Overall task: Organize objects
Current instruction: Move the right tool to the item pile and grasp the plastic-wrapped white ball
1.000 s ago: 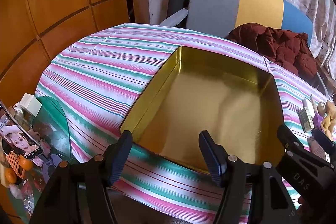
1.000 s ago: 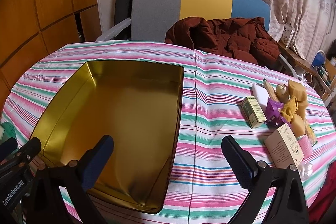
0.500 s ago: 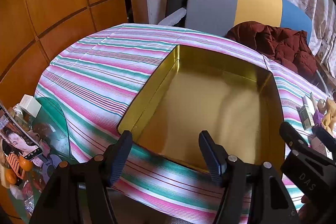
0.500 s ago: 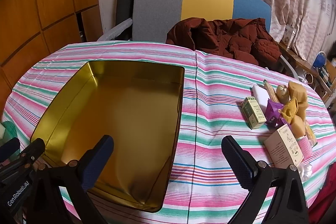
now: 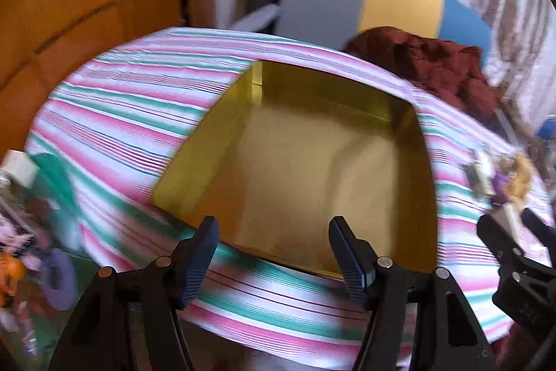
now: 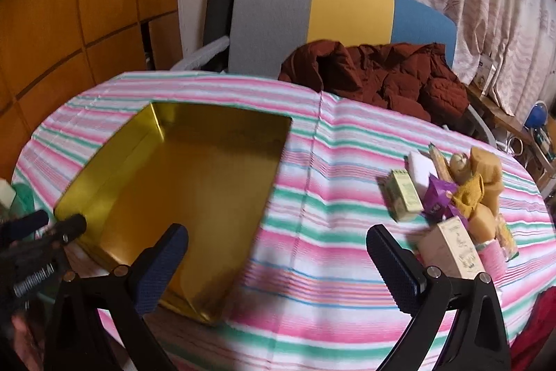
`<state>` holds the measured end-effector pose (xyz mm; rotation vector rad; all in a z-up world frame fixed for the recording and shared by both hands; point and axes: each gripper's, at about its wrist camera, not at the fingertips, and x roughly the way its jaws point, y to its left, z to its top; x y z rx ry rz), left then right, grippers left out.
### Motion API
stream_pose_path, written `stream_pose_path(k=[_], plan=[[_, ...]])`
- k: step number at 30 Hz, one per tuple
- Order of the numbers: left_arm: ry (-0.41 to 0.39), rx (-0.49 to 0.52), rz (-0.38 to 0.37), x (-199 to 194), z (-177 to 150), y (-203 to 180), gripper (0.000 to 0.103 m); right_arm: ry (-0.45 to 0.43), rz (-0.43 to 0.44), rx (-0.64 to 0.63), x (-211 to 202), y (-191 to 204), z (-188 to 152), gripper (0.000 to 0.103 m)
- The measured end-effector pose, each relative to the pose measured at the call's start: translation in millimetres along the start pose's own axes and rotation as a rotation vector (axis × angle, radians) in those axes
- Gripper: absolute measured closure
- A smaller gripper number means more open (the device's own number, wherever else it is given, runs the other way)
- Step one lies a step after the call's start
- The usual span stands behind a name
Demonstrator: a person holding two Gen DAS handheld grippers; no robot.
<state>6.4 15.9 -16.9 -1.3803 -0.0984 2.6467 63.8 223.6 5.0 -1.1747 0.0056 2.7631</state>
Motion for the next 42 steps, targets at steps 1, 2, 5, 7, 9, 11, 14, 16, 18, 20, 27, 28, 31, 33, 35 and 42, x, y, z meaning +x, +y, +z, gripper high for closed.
stream_pose_path(k=[1,2,5,7,9,11,14,16,18,20,27,28,31,33,35,42], plan=[[0.012,-0.003,-0.058,1,-3,-2,0.036,-0.004,-0.002,0.007,-3,-7,-4,0.000],[0.026,-0.009,-0.111,3,-7,-5,0.036,-0.010,-0.014,0.016,-6,-16,-8,0.000],[0.059,-0.008,-0.177,6,-14,-17,0.036,-0.014,-0.086,0.054,-14,-48,-22,0.000],[0.070,0.029,-0.152,6,-17,-28,0.036,-0.022,-0.136,0.102,-19,-74,-33,0.000],[0.047,0.099,-0.130,3,-22,-45,0.036,-0.023,-0.181,0.159,-23,-105,-46,0.000],[0.030,0.145,-0.119,-1,-26,-55,0.036,-0.020,-0.212,0.219,-27,-134,-58,0.000],[0.049,0.183,-0.157,-1,-33,-67,0.036,-0.040,-0.291,0.331,-36,-182,-80,0.000],[0.069,0.184,-0.204,1,-36,-73,0.036,-0.017,-0.339,0.378,-37,-211,-95,0.006],[0.074,0.186,-0.235,0,-38,-79,0.036,0.039,-0.354,0.384,-32,-233,-104,0.018],[0.072,0.194,-0.260,-1,-40,-87,0.036,0.076,-0.355,0.372,-28,-248,-110,0.022],[0.109,0.257,-0.328,-2,-53,-120,0.036,0.172,-0.254,0.239,-5,-269,-116,0.025],[0.116,0.268,-0.336,-2,-54,-125,0.036,0.175,-0.245,0.219,-2,-270,-117,0.025],[0.136,0.292,-0.354,0,-54,-139,0.036,0.177,-0.182,0.204,11,-269,-119,0.031],[0.149,0.310,-0.354,1,-54,-147,0.036,0.177,-0.138,0.223,17,-271,-122,0.041],[0.155,0.329,-0.358,2,-53,-155,0.036,0.180,-0.109,0.239,22,-272,-123,0.057],[0.187,0.353,-0.421,13,-44,-198,0.030,0.267,-0.058,0.236,21,-274,-118,0.064]])
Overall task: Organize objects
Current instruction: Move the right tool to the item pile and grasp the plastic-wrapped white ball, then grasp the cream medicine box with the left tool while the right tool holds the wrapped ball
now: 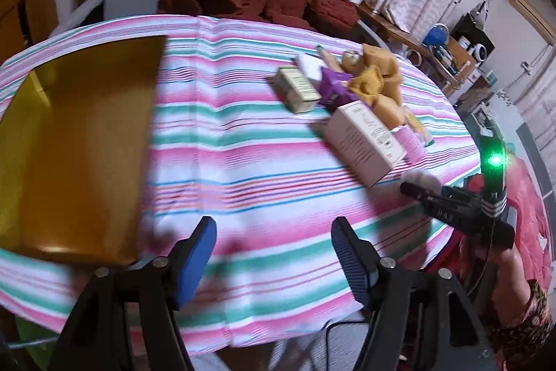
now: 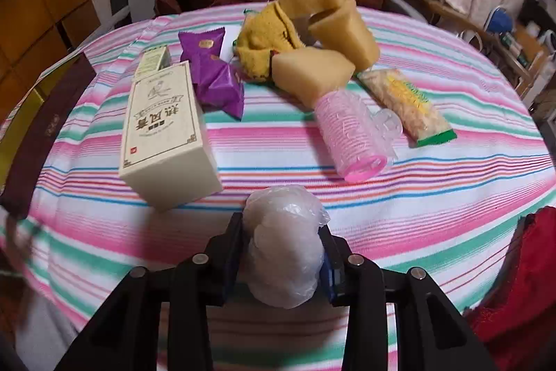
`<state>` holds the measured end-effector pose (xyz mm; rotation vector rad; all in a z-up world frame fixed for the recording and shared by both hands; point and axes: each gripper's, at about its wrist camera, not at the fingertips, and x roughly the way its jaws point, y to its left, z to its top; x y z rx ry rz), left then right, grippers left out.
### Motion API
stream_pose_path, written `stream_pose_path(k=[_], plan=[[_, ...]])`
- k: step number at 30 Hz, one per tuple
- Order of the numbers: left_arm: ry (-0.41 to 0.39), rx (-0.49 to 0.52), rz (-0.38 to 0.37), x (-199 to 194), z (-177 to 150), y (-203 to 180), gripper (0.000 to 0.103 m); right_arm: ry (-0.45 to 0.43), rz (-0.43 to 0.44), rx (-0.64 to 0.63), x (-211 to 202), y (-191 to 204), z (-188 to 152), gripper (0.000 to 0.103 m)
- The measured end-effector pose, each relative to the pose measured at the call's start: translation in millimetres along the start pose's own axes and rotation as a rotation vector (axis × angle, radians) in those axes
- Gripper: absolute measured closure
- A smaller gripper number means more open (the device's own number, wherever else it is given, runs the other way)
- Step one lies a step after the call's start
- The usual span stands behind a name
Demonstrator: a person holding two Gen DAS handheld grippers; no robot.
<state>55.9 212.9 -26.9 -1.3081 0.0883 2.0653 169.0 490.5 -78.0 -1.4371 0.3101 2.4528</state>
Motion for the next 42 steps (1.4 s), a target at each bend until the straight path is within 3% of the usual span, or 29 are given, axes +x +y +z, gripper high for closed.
stream_pose_path(k=[2,7,11,18,23,31,33,37,42], plan=[[0.005,0.002,-0.024,9,9,-13,0.022,0.015,0.013,0.013,-1,-5,0,0.064],[-0.009,-0.039,-0.100,37,38,-52,0.019,0.039,-0.009,0.046,3,-14,-2,0.064],[-0.010,-0.075,-0.106,57,57,-78,0.015,0.064,-0.009,0.072,1,-19,-2,0.064],[0.048,-0.061,-0.018,101,80,-115,0.014,0.057,-0.048,0.138,-12,-36,0,0.063],[0.096,0.004,0.064,127,75,-127,0.013,0.053,-0.041,0.145,-9,-32,5,0.063],[0.108,-0.021,0.076,133,58,-92,0.013,0.055,-0.015,0.128,-9,-29,4,0.062],[0.097,-0.007,0.093,129,53,-82,0.016,0.052,-0.006,0.129,-8,-28,5,0.062],[0.065,0.041,0.104,121,47,-73,0.039,0.049,0.015,0.118,-9,-23,3,0.062],[0.047,0.087,0.108,116,41,-68,0.047,0.043,0.044,0.093,-8,-13,0,0.062]])
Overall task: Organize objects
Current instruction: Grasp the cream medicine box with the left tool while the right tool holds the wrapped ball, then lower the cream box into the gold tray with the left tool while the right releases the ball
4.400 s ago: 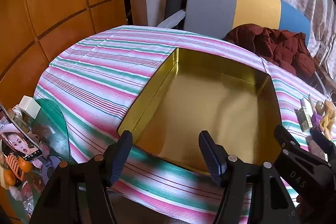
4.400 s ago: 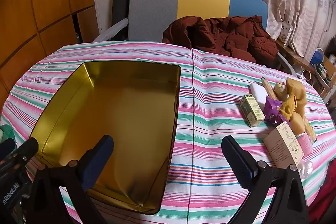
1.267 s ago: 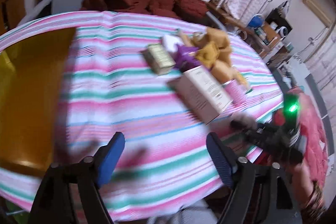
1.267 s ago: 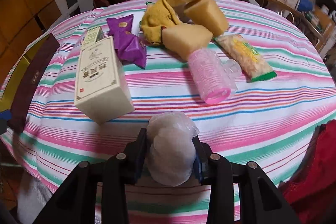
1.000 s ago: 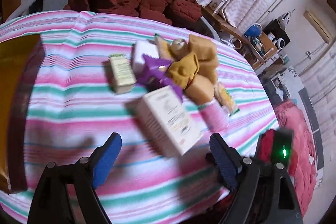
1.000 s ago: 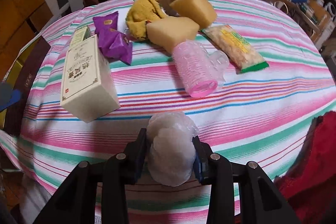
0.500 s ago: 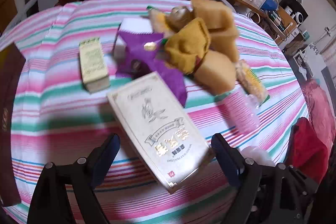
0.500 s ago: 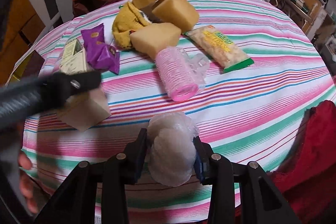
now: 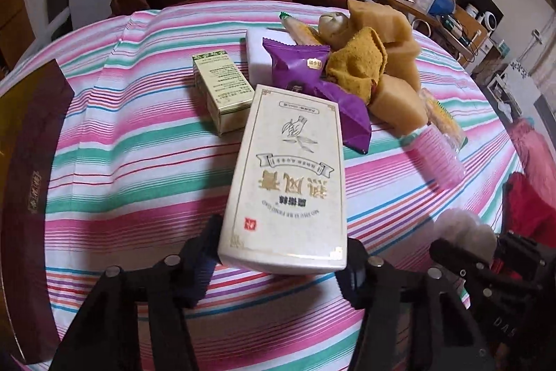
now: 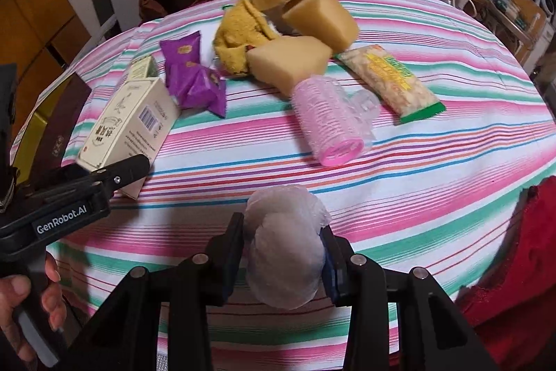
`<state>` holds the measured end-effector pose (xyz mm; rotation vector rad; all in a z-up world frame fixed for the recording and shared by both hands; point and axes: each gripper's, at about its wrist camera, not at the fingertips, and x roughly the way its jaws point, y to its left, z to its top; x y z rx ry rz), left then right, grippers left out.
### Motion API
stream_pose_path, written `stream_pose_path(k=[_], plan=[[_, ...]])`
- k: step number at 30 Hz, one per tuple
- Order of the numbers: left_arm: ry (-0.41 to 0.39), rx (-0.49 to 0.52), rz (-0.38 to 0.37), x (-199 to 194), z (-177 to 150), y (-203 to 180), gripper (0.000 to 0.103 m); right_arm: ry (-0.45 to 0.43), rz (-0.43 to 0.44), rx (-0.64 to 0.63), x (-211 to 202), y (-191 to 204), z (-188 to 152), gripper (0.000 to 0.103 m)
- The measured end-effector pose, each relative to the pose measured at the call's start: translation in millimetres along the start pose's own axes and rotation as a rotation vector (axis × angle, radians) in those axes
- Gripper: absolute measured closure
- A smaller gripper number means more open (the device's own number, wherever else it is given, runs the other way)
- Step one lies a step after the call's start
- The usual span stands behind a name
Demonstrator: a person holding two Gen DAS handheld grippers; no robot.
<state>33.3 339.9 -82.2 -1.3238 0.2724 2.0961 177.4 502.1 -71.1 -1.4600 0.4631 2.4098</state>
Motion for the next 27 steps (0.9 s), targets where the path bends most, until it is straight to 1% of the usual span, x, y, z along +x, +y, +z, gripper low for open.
stream_pose_path(k=[2,3,4,9,12,15,22,25,27], plan=[[-0.016,-0.010,-0.023,-1,-4,3,0.049,-0.002,0.012,-0.002,1,2,-1,0.062],[-0.028,-0.032,-0.047,-1,-4,8,0.049,-0.005,0.014,-0.007,1,3,-1,0.062],[-0.035,-0.047,-0.056,-3,-6,12,0.049,-0.010,0.016,-0.013,1,5,-1,0.062],[-0.099,-0.091,-0.074,-23,-12,36,0.050,-0.030,0.032,-0.046,1,13,-2,0.063],[-0.137,-0.098,-0.091,-41,-18,47,0.051,-0.014,0.043,-0.056,5,18,-5,0.063],[-0.174,-0.095,-0.087,-59,-22,56,0.052,-0.011,0.036,-0.069,9,22,-8,0.063],[-0.236,-0.159,-0.120,-92,-31,87,0.052,-0.033,0.002,-0.124,13,33,-10,0.063],[-0.281,-0.176,-0.112,-111,-37,102,0.052,-0.050,-0.011,-0.145,15,36,-10,0.063],[-0.313,-0.193,-0.092,-126,-42,118,0.052,-0.065,-0.019,-0.157,16,39,-11,0.063]])
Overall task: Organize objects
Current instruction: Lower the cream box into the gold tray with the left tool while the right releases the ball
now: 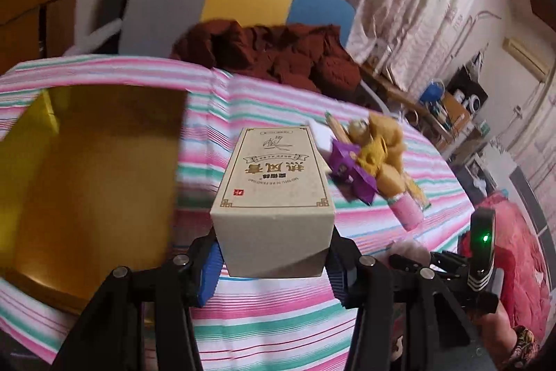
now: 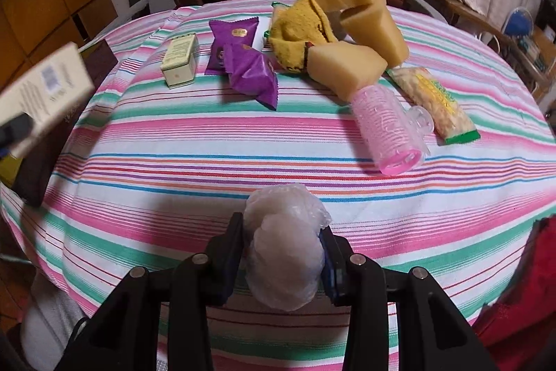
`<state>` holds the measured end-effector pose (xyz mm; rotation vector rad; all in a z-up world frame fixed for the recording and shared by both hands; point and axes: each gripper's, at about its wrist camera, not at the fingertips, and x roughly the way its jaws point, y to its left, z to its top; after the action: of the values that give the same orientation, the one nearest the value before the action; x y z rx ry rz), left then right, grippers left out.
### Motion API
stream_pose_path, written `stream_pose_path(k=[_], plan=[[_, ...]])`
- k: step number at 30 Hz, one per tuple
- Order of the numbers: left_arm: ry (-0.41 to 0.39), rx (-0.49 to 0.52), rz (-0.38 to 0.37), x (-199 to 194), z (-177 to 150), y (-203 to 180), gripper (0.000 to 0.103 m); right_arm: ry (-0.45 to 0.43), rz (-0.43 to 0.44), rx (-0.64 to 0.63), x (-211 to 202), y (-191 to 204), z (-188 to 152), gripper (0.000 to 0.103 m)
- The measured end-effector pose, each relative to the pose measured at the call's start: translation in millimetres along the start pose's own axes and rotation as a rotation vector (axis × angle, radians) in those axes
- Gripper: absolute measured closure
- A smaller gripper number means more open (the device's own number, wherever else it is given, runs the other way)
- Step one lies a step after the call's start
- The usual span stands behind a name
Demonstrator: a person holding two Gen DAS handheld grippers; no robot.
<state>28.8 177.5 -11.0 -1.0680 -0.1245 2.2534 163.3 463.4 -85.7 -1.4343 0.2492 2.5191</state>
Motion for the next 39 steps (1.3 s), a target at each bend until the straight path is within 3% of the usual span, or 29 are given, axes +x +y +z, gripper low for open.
stream_pose_path(k=[9,14,21,30,36,39], plan=[[-0.080,-0.121,0.166,-48,1,102,0.052,-0.043,-0.045,0.032,0,7,-4,0.064],[-0.075,-0.147,0.289,-54,0,150,0.052,-0.089,0.021,0.061,-13,27,-3,0.064],[-0.012,-0.118,0.428,-41,-9,191,0.052,-0.159,0.189,-0.012,-45,95,13,0.064],[0.026,-0.112,0.471,-35,-19,214,0.052,-0.204,0.357,-0.154,-72,188,27,0.064],[0.047,-0.100,0.523,-36,-21,216,0.051,-0.187,0.414,-0.205,-69,233,33,0.064],[0.030,-0.136,0.485,-46,-22,219,0.050,-0.172,0.433,-0.234,-62,254,38,0.063]])
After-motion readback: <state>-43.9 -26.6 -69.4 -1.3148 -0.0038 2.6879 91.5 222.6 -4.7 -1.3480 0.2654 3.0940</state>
